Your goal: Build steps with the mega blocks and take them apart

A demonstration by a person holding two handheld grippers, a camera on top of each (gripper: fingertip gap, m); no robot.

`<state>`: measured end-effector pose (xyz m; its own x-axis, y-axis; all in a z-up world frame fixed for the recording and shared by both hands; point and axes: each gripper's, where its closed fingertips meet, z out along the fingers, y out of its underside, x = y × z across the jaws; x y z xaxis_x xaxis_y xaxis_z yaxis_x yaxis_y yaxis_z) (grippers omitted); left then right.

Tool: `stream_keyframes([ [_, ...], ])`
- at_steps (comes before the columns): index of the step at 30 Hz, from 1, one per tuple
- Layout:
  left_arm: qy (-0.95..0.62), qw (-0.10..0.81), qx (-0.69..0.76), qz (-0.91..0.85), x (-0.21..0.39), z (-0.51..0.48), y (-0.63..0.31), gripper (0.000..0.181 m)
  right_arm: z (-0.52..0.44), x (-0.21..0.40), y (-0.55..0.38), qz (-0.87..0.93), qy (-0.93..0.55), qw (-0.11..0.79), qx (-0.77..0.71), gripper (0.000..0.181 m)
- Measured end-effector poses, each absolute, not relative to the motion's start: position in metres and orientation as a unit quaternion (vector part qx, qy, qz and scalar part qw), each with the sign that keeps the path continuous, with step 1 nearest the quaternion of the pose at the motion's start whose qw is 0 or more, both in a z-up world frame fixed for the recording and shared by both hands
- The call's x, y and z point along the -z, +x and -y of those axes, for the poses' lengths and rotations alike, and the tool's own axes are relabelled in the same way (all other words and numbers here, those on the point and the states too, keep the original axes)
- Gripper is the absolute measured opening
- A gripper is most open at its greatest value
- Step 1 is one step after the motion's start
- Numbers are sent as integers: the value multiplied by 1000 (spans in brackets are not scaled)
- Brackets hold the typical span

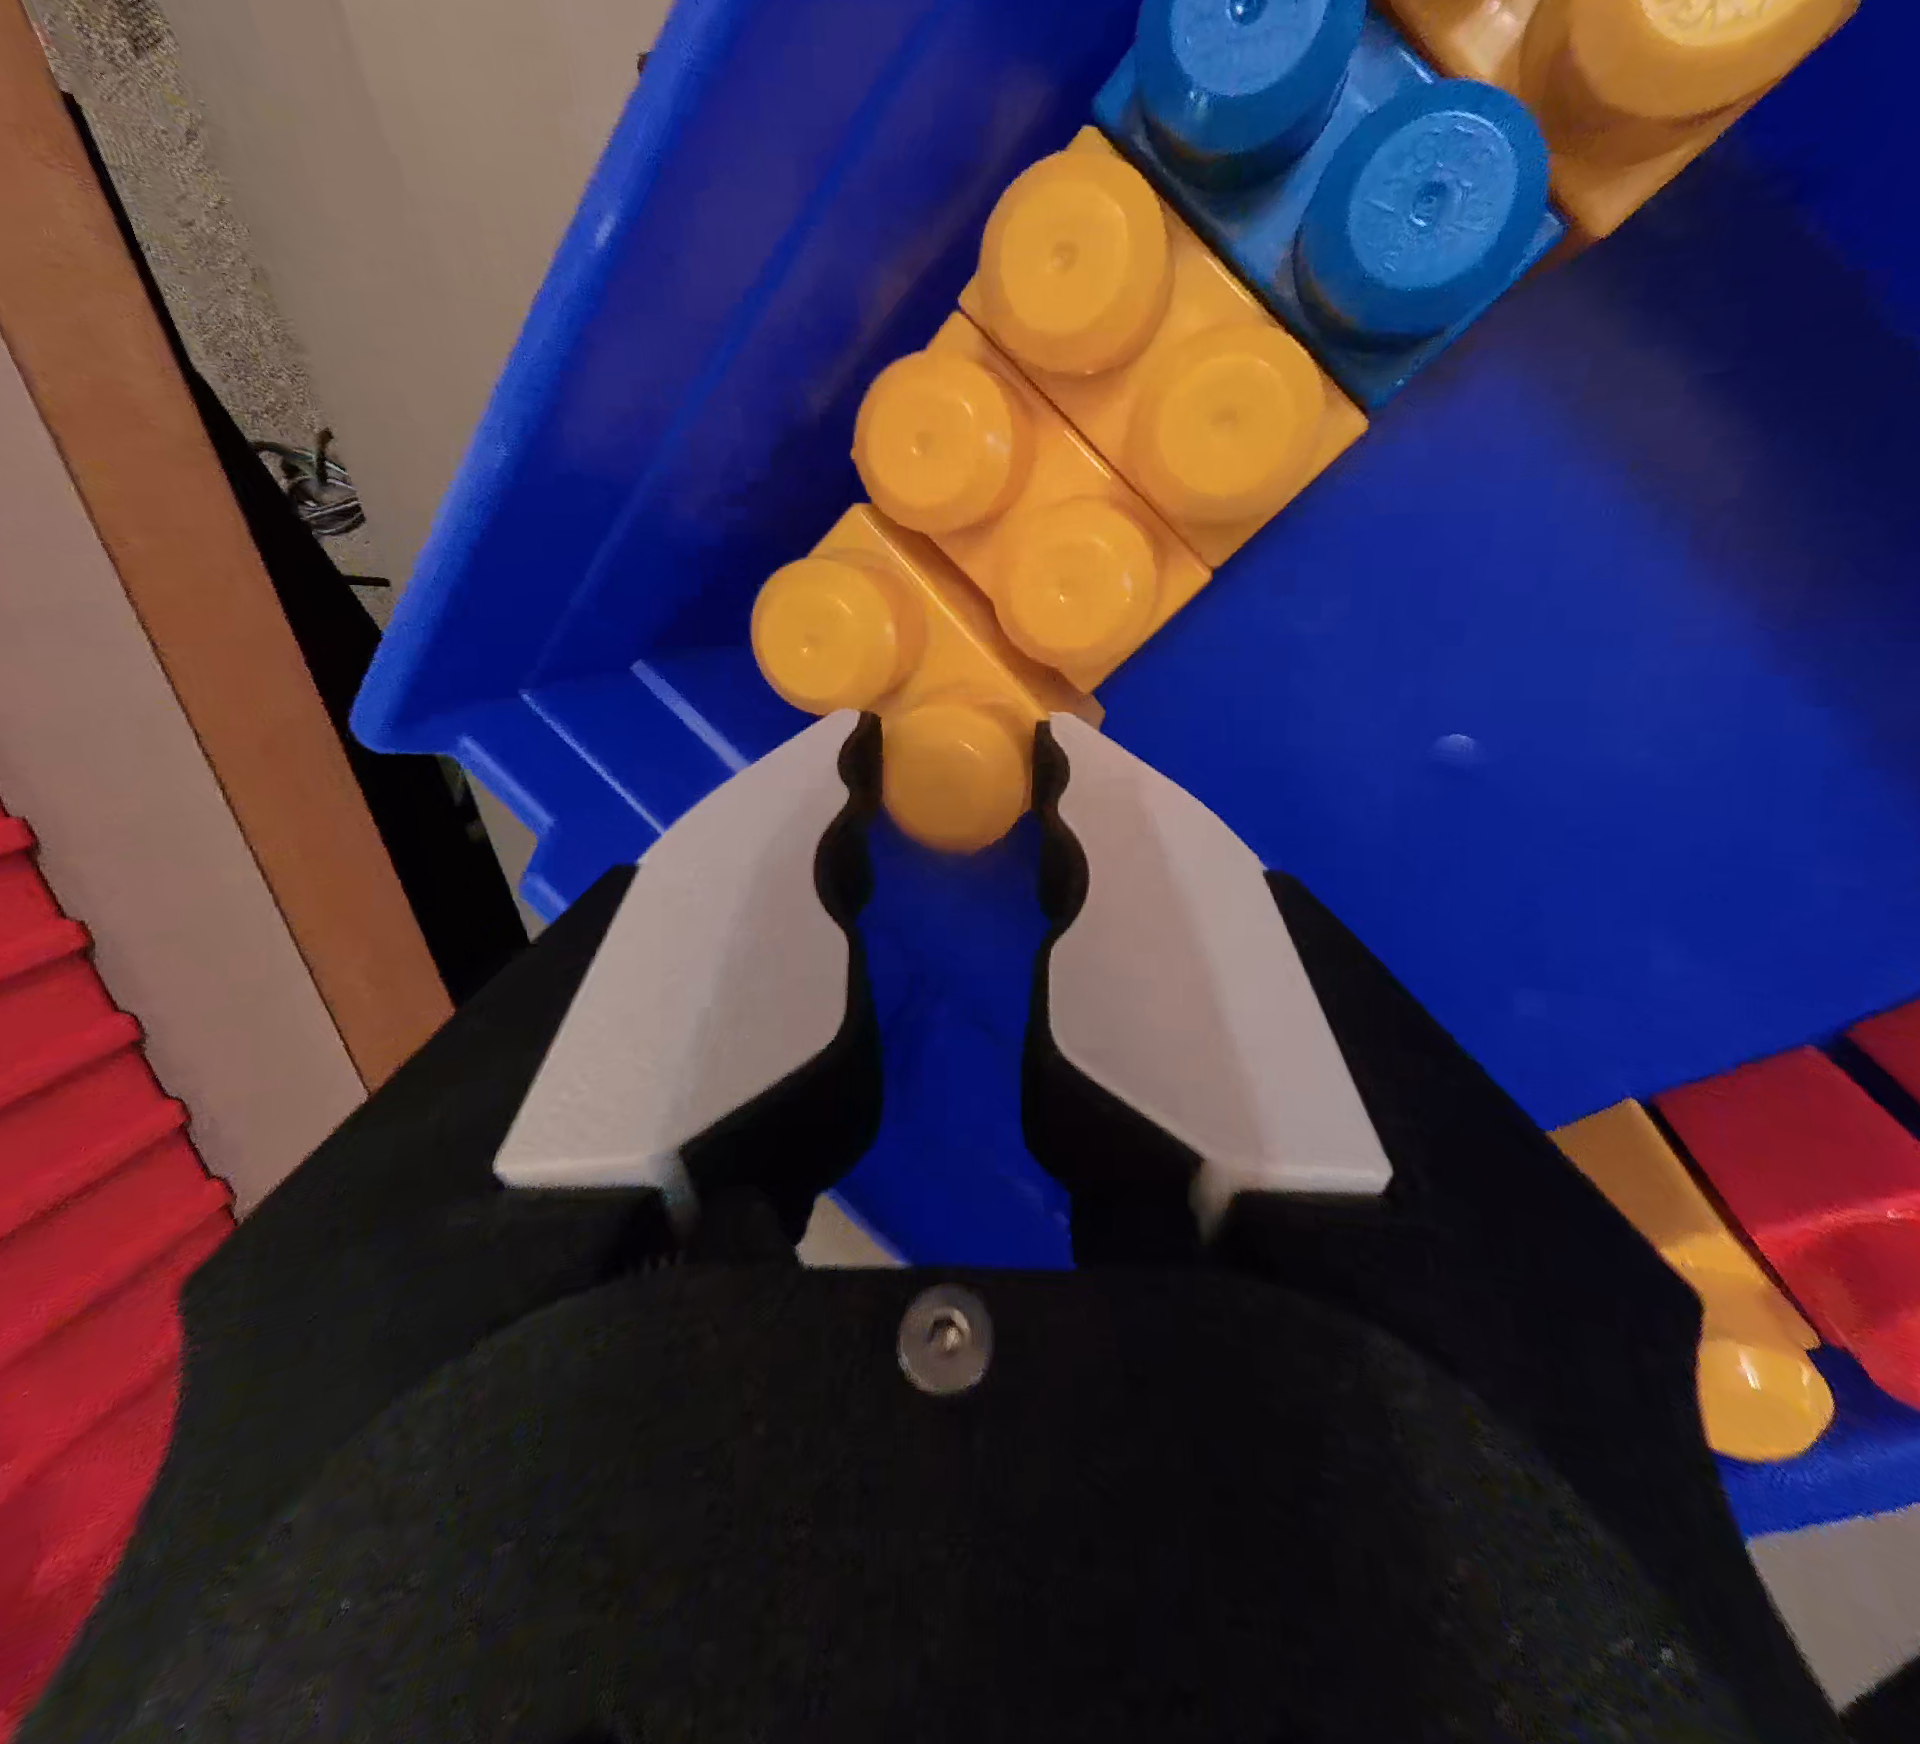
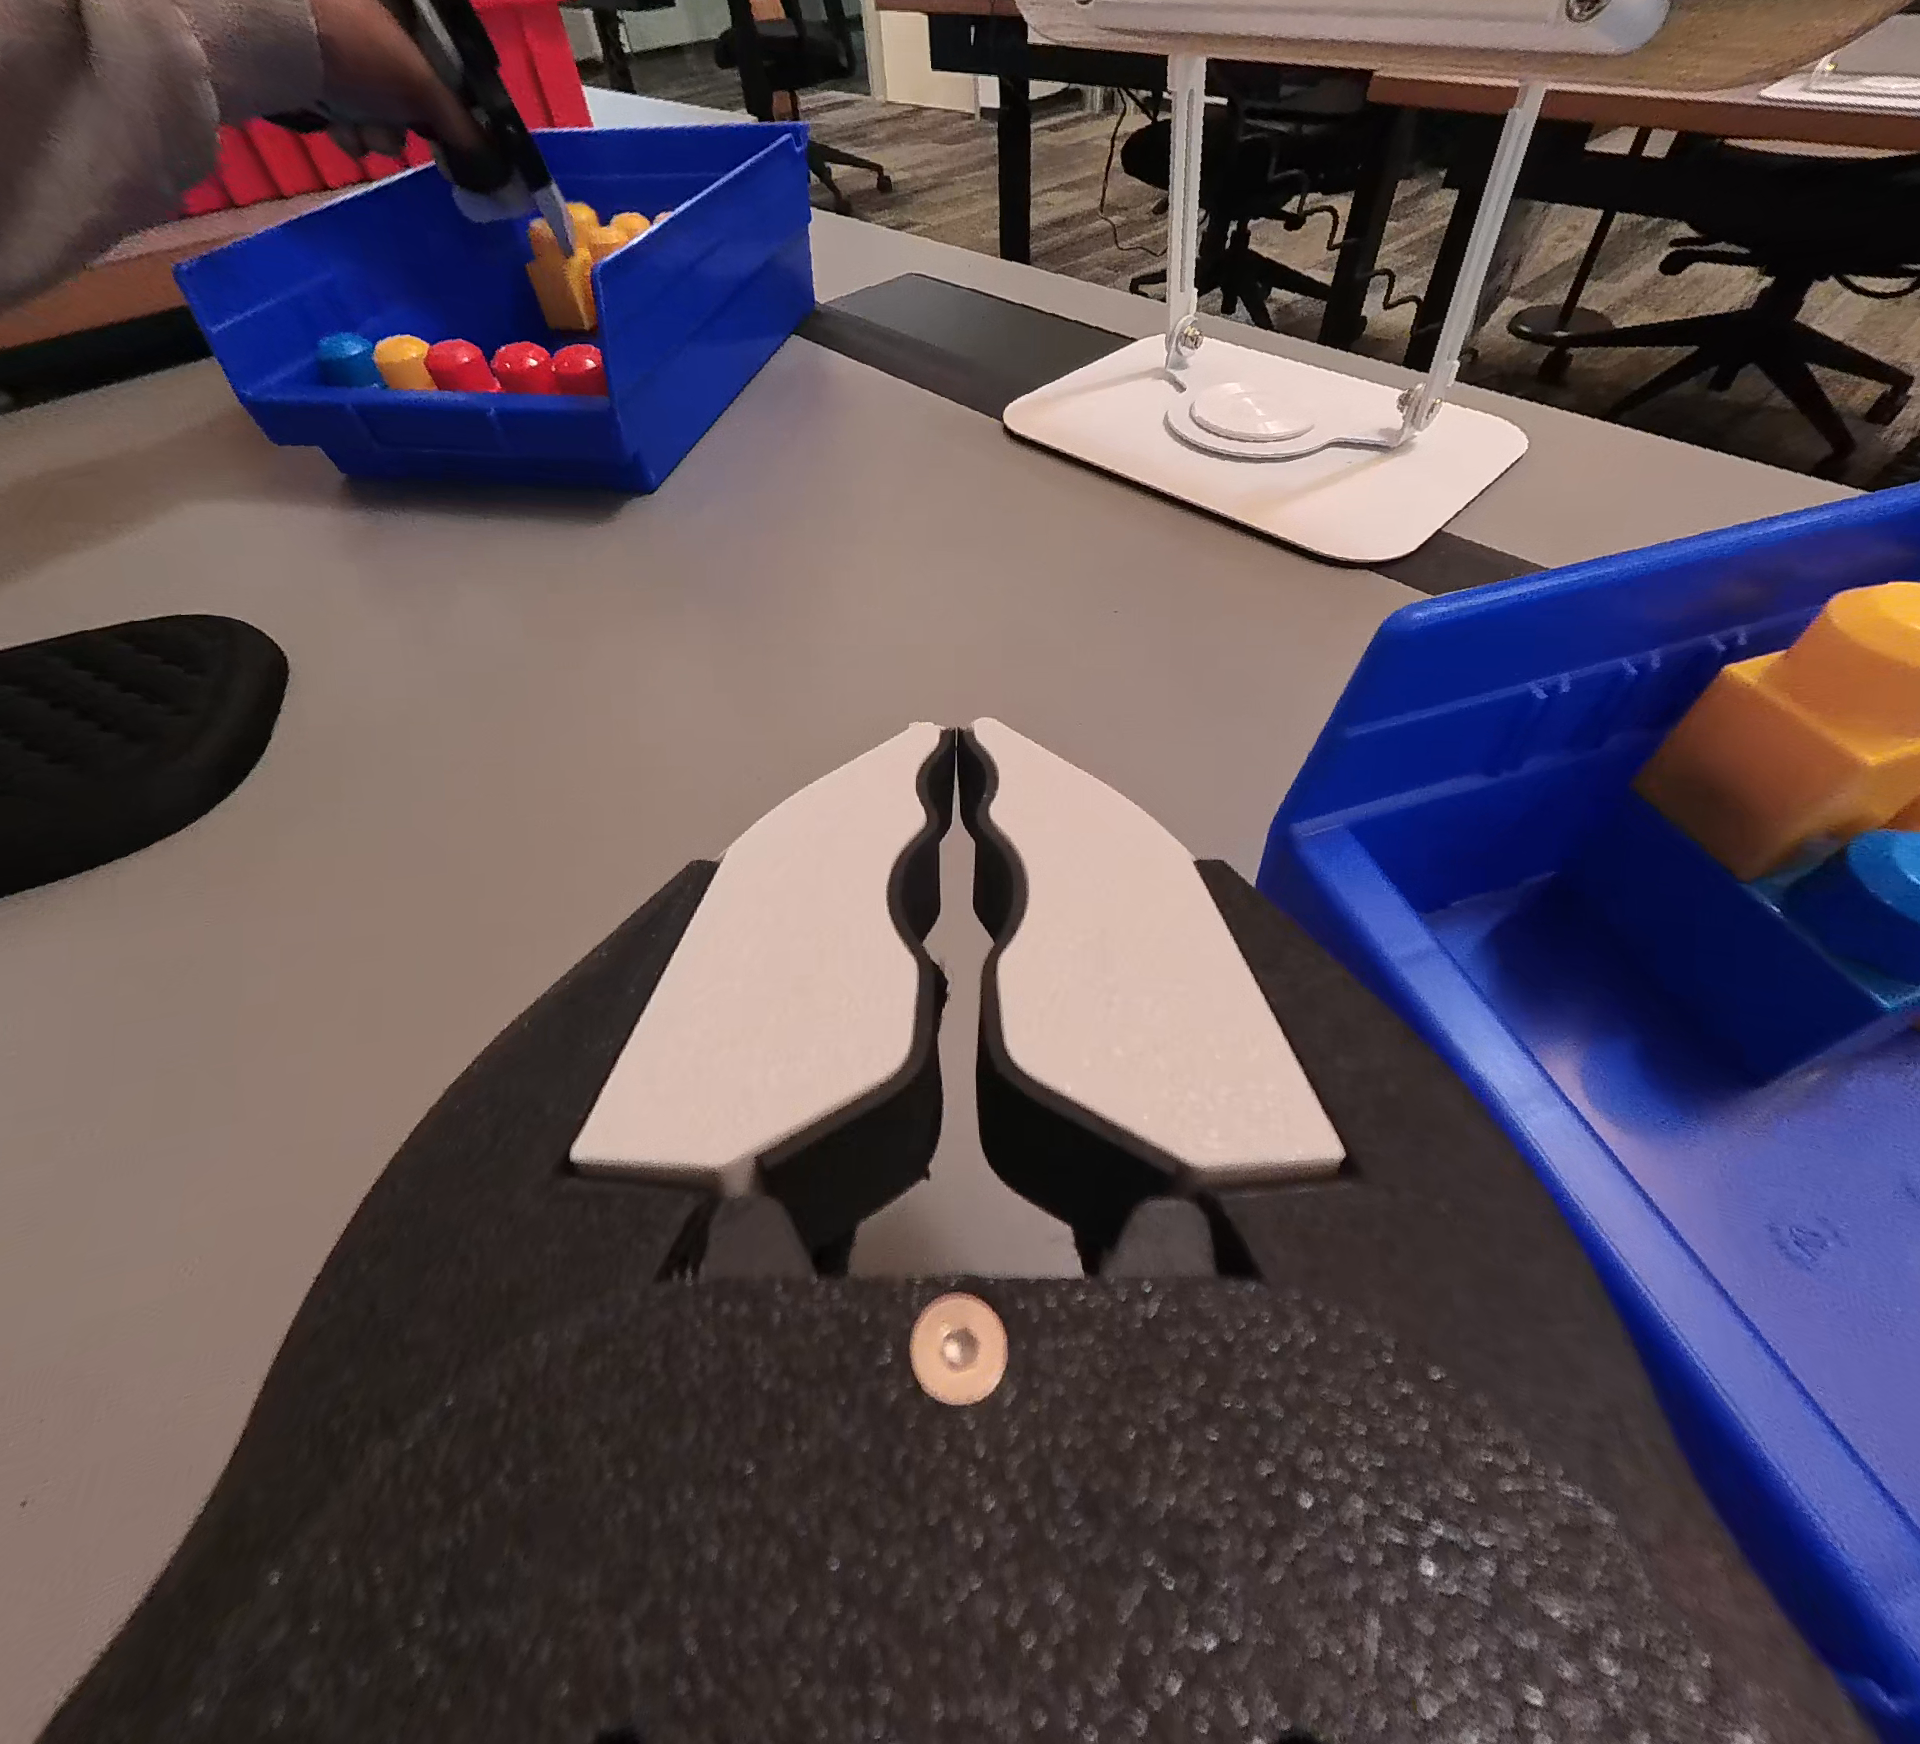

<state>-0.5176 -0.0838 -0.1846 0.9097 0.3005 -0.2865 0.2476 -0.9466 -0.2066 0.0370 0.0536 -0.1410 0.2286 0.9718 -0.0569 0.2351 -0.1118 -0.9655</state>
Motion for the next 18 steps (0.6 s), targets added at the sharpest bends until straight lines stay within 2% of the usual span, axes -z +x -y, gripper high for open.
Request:
stream_keyframes([
  [4, -972, 118, -160, 124, 162, 82, -508, 29, -53, 141, 37, 478, -631, 463, -399, 0],
  [7, -969, 187, -148, 59, 121, 67, -477, 27, -52, 139, 37, 477, -629, 465, -401, 0],
  [12, -935, 294, -123, -156, 57, 45, -351, 27, -54, 137, 38, 473, -629, 467, -403, 0],
  [18, -850, 372, -37, -370, 49, 40, -180, 26, -55, 138, 38, 471, -631, 467, -404, 0],
])
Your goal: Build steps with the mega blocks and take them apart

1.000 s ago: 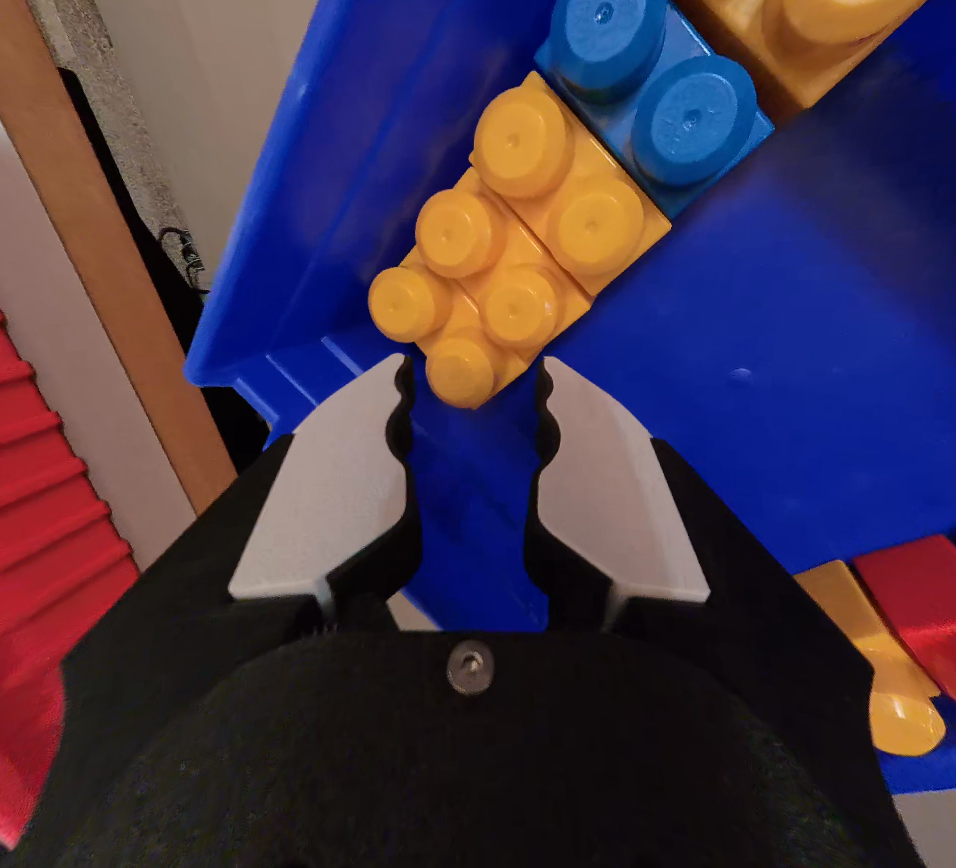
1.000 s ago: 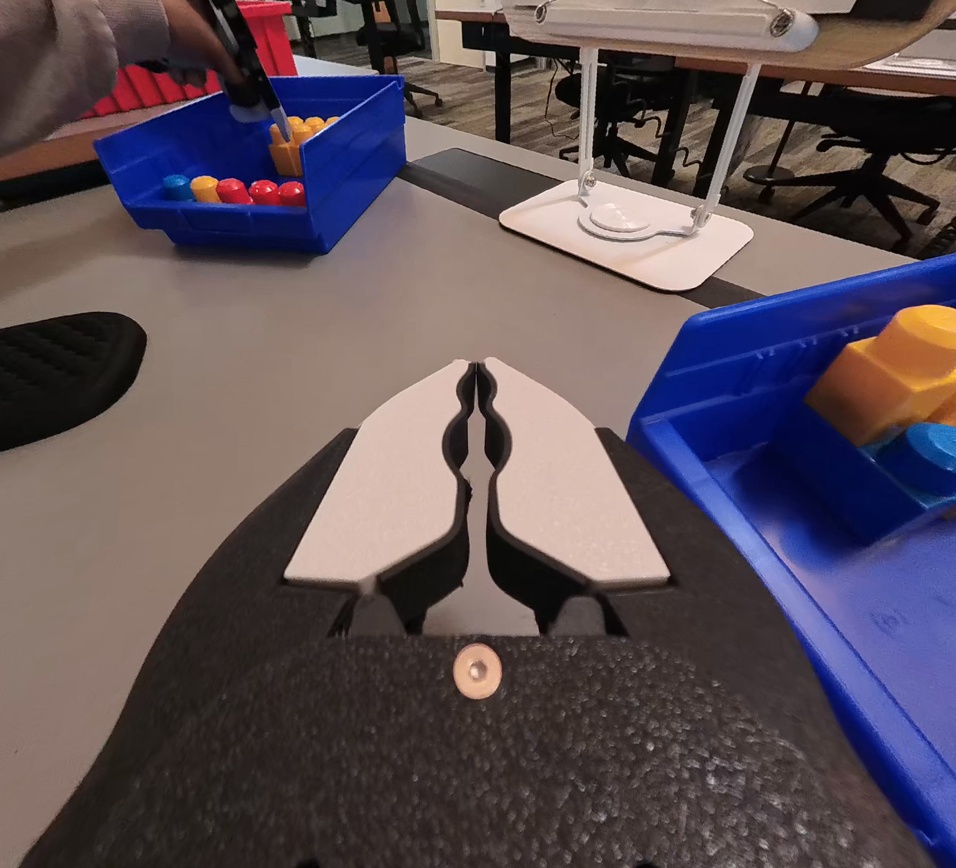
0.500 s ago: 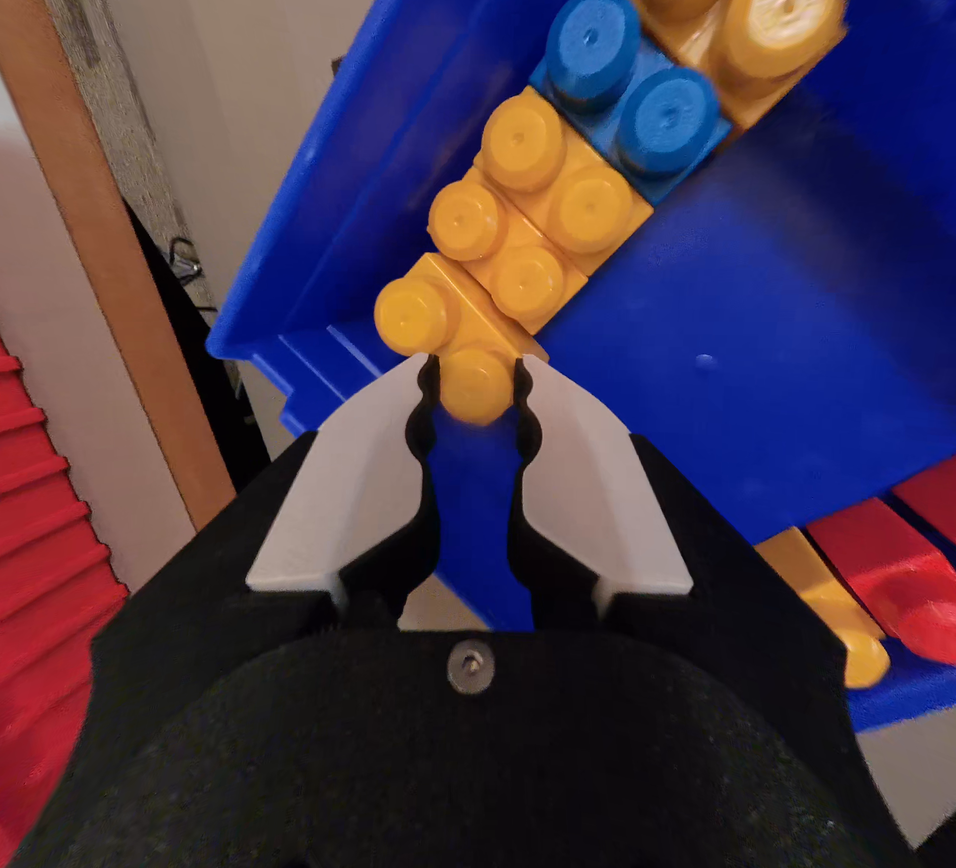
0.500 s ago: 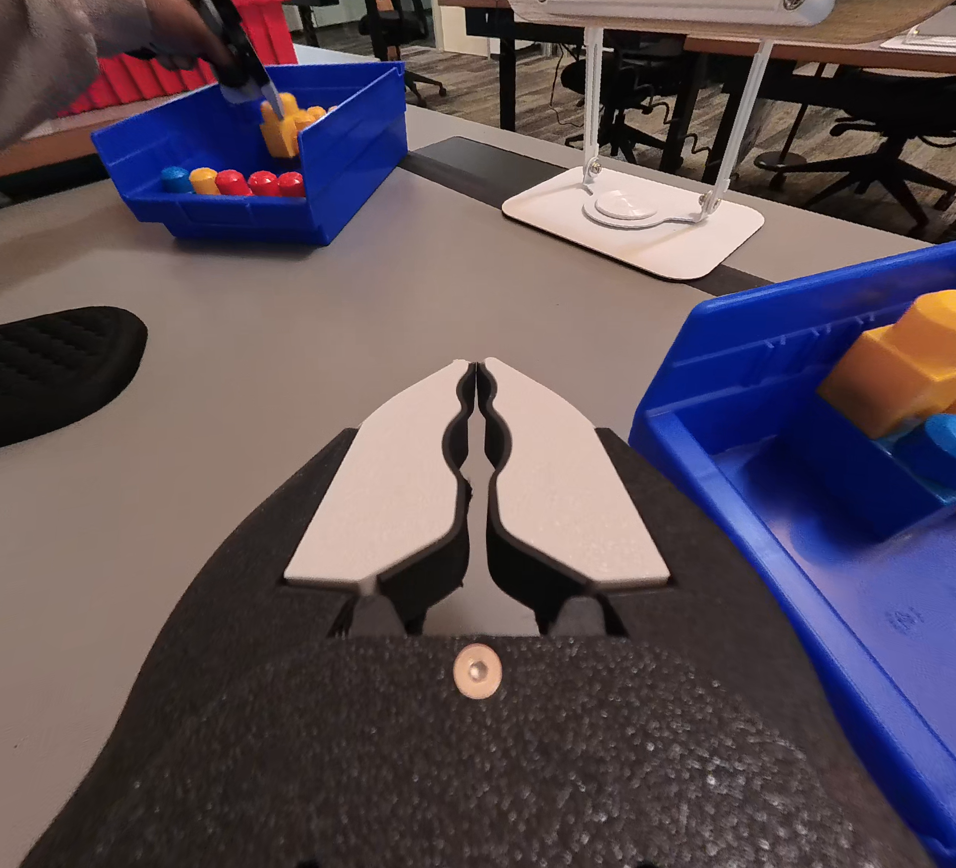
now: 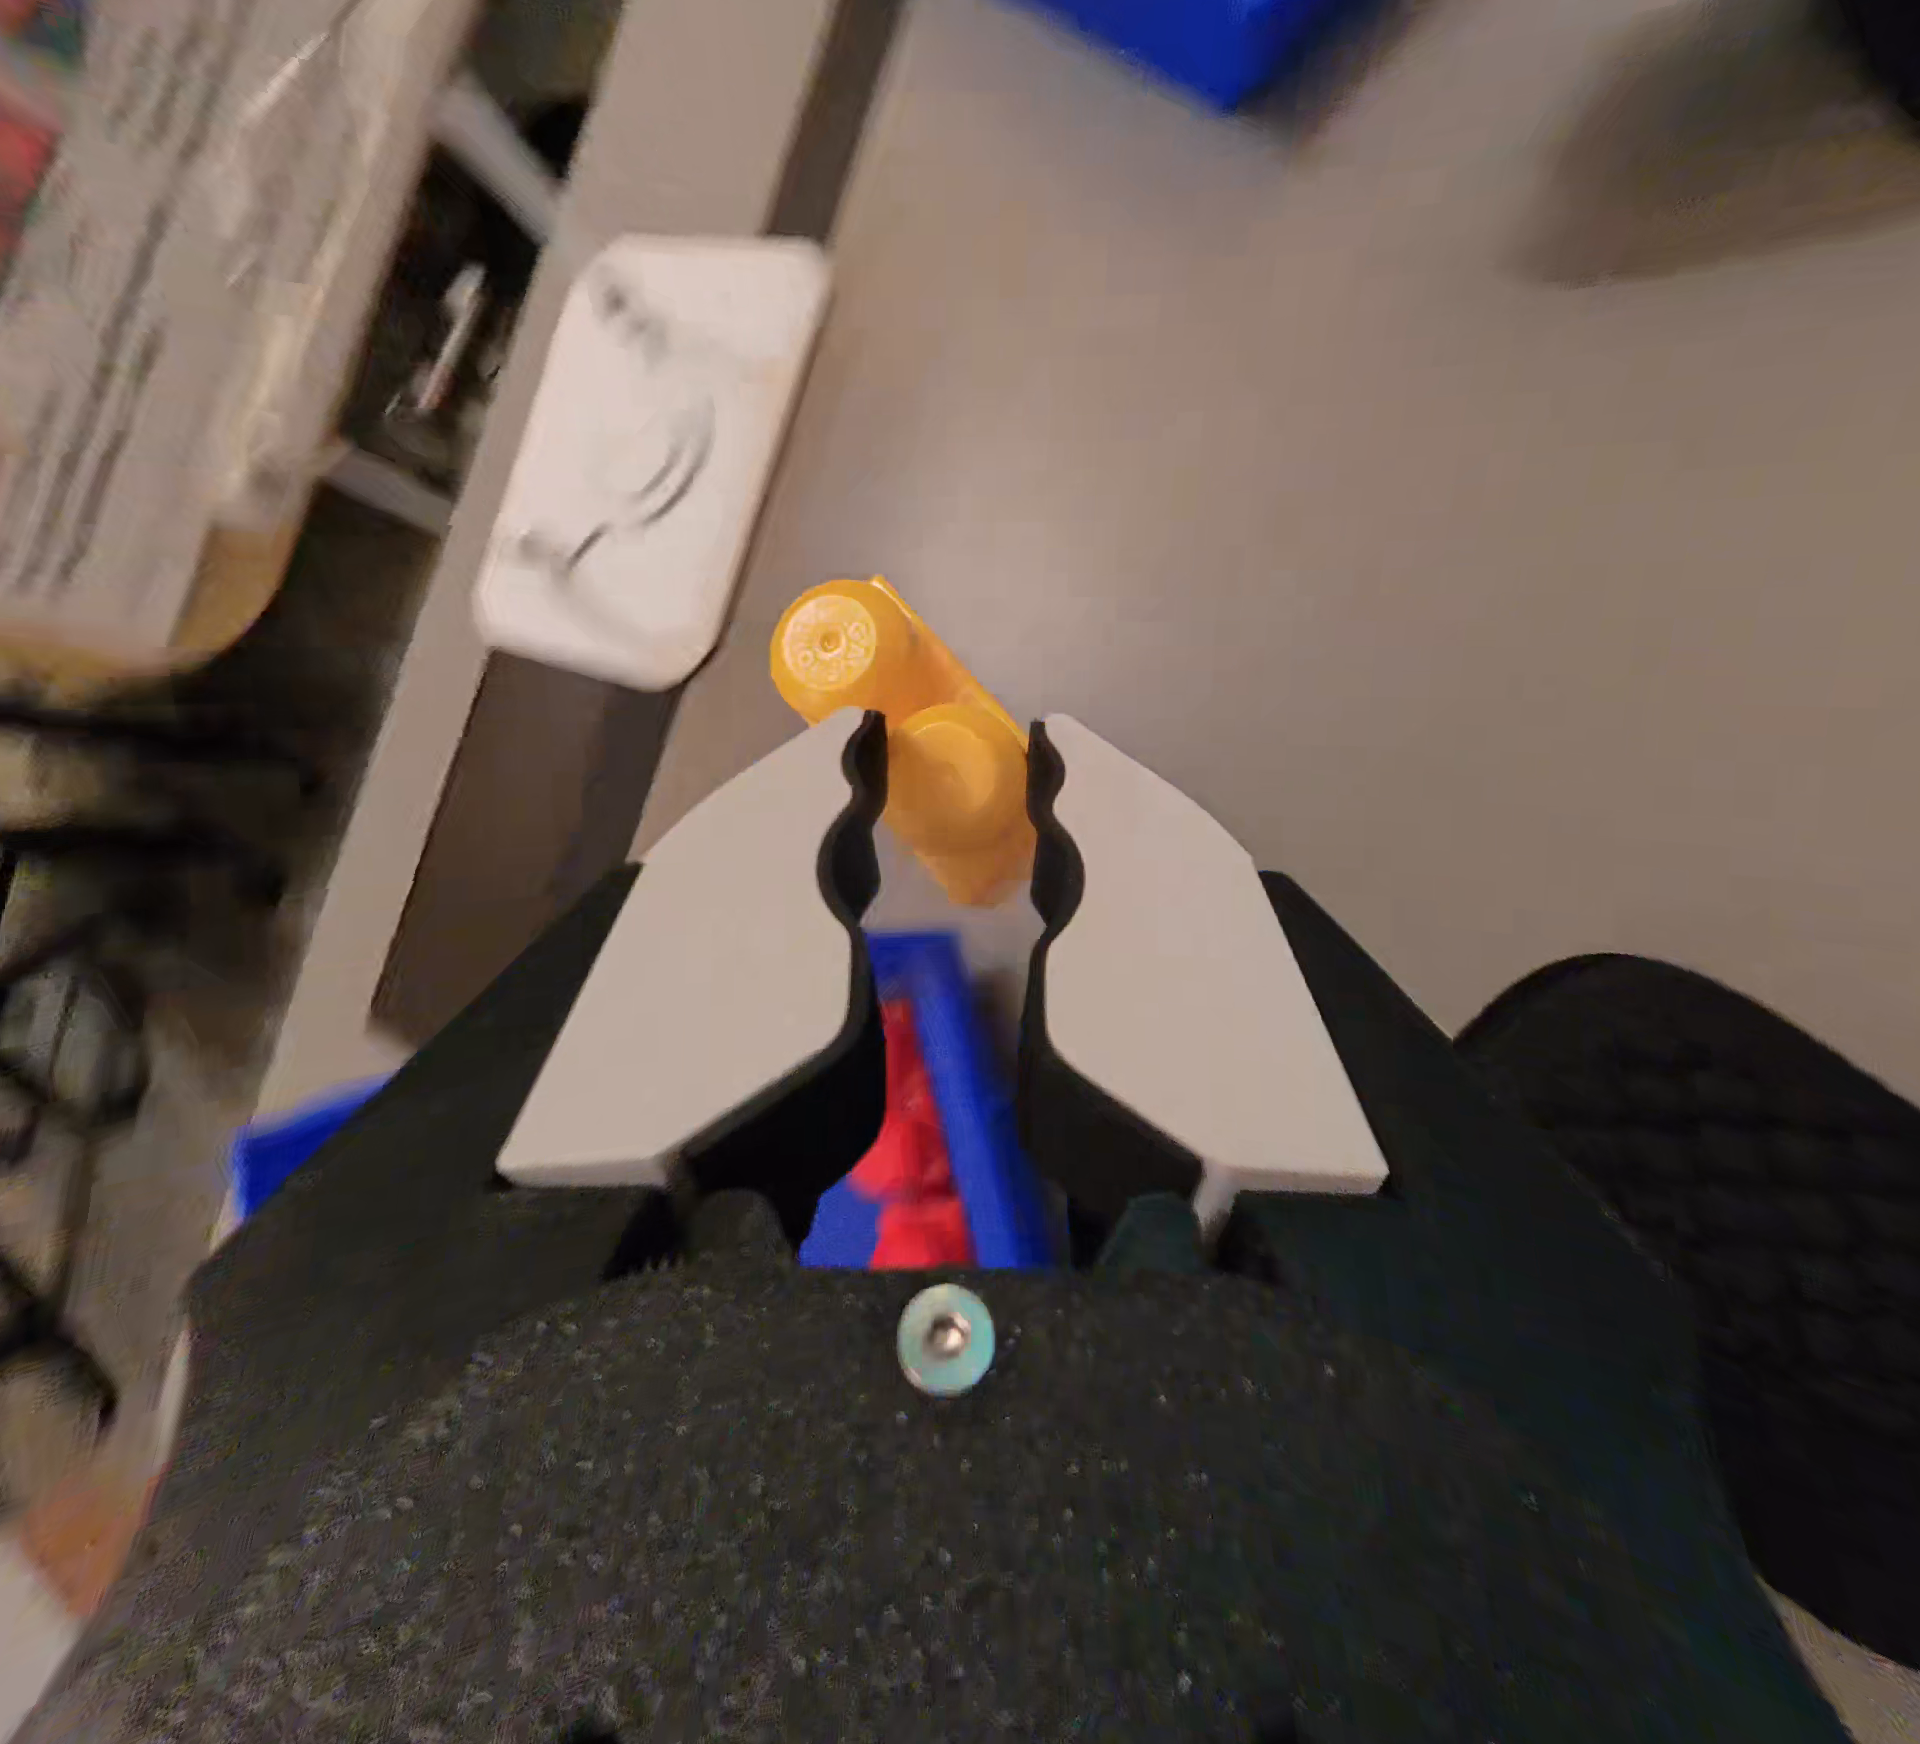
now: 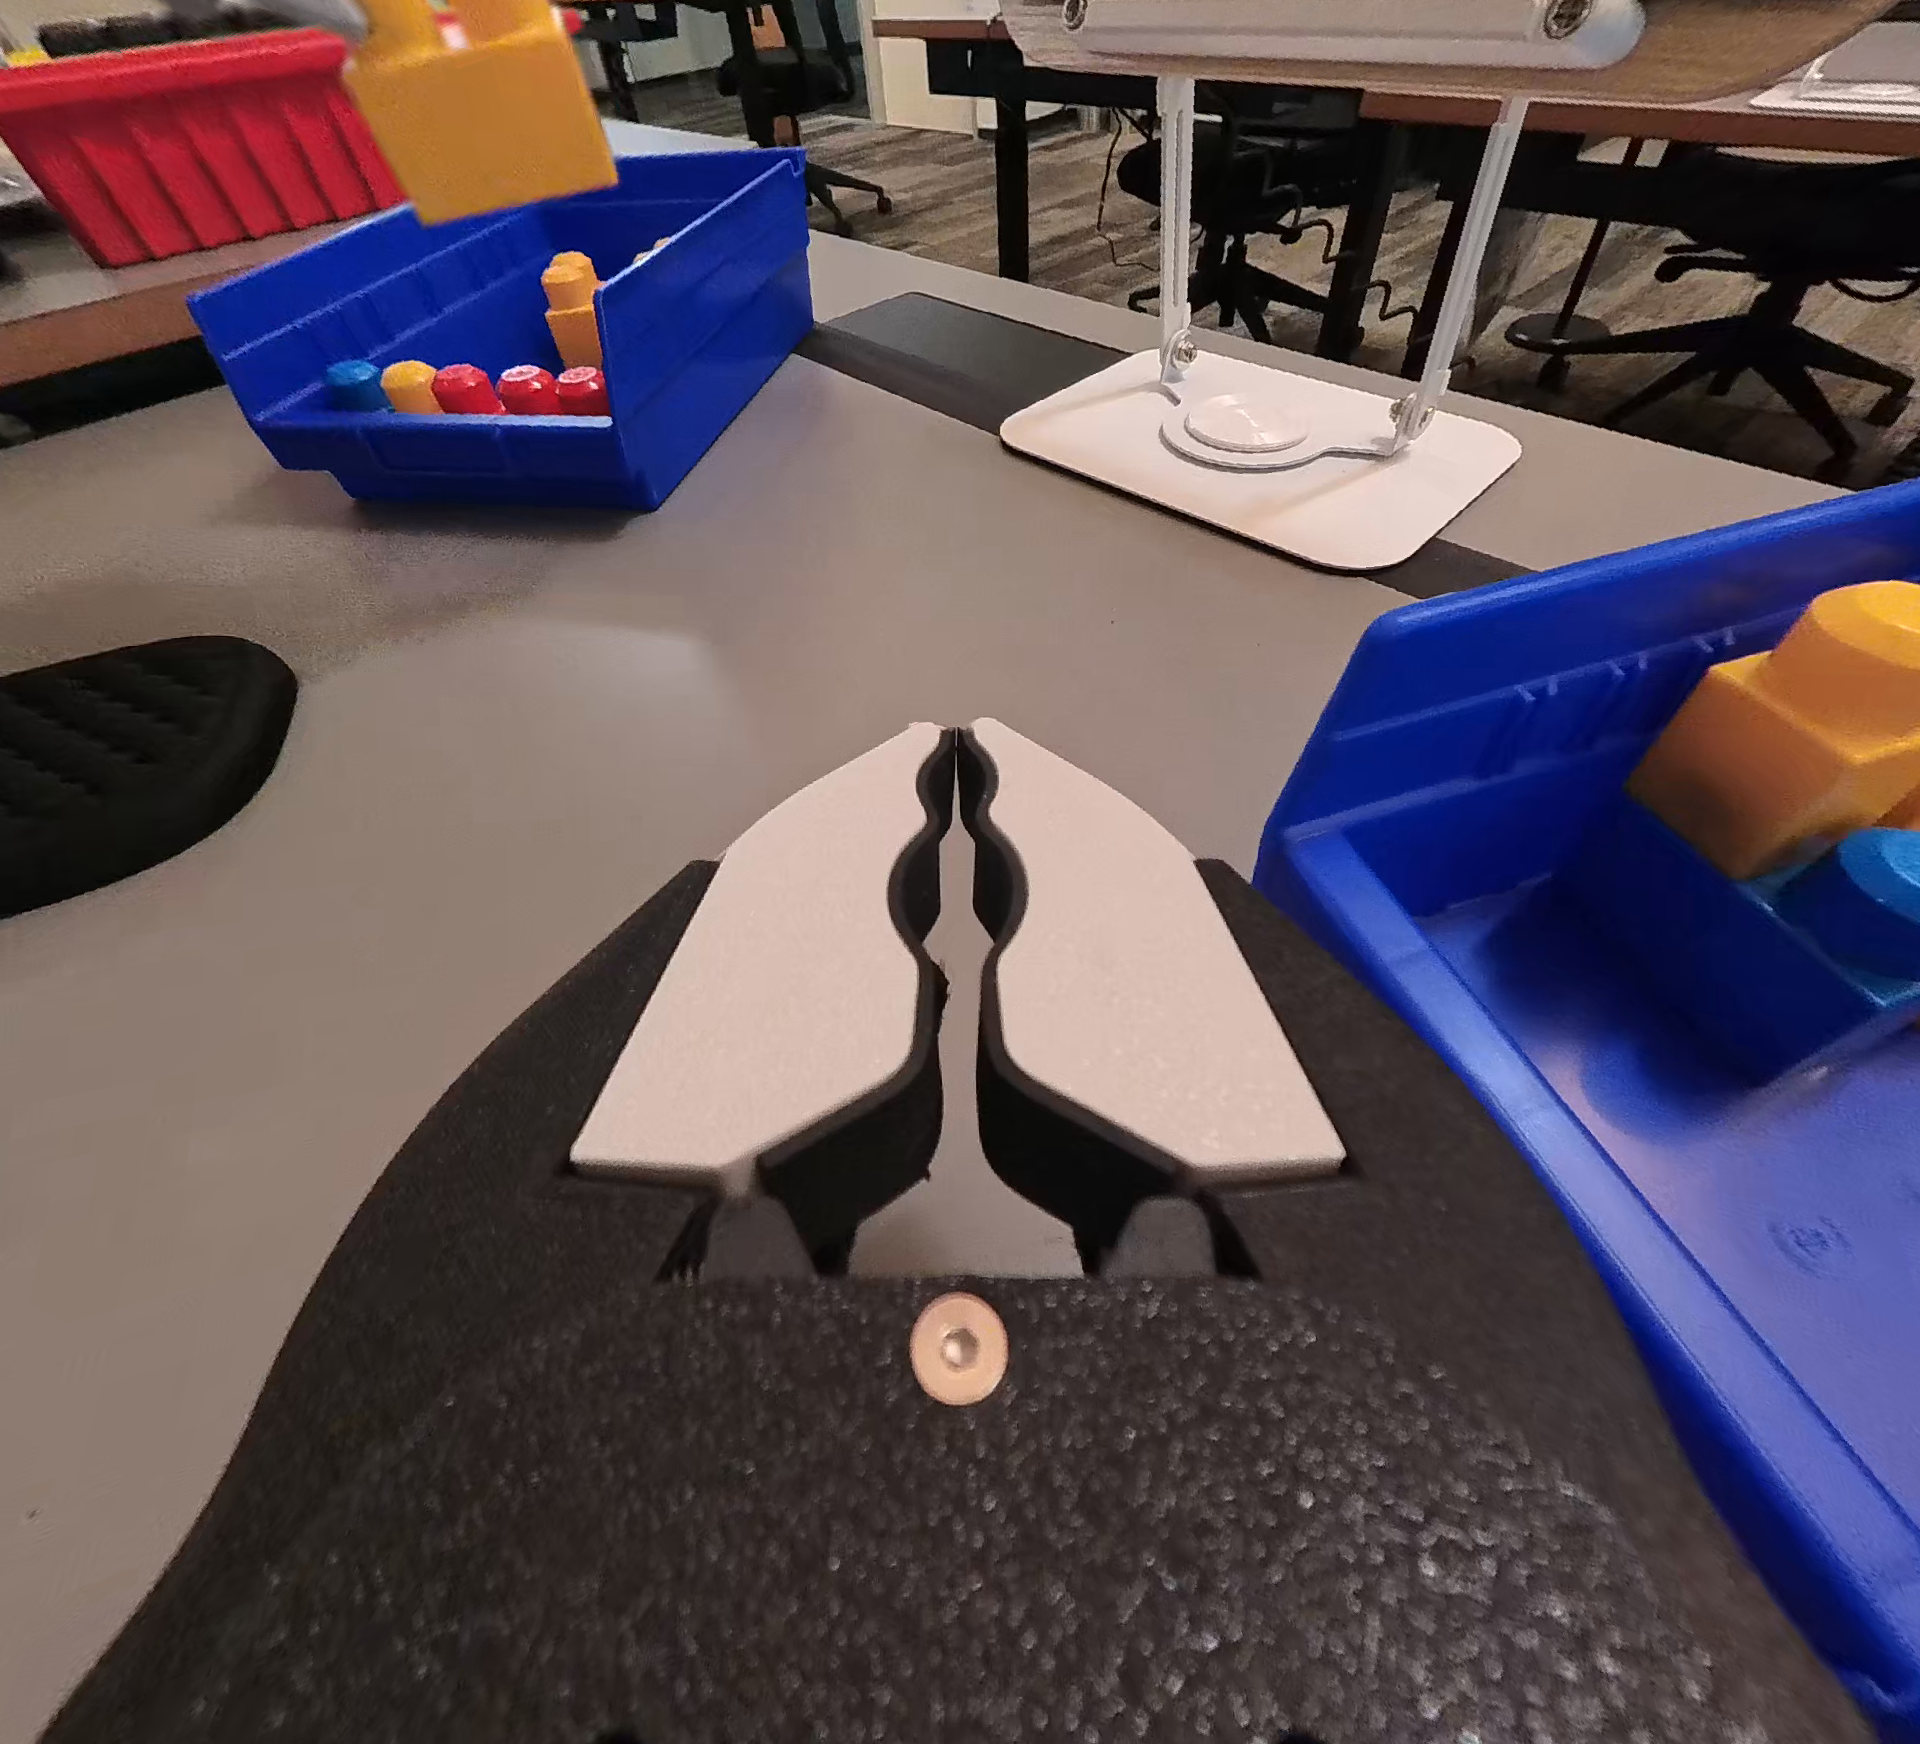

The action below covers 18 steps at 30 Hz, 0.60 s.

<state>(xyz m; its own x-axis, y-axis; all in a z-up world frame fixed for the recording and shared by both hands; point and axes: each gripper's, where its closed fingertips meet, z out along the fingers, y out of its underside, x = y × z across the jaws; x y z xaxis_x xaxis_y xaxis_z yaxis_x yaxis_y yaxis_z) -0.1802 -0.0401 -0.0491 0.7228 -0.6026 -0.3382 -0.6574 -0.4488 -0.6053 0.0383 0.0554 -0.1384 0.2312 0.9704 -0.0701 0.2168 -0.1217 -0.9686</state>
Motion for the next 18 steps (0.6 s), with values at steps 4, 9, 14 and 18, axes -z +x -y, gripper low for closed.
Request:
stream_keyframes([
  [4, -760, 392, 72, -513, 74, 58, -77, 26, -57, 136, 40, 468, -629, 471, -404, 0],
  [9, -654, 385, 212, -616, 107, 88, 3, 26, -59, 134, 42, 464, -629, 476, -404, 0],
  [14, -581, 352, 268, -684, 144, 112, 44, 26, -62, 135, 44, 462, -630, 478, -401, 0],
  [18, -553, 335, 278, -711, 165, 120, 60, 26, -62, 136, 43, 463, -630, 477, -401, 0],
])
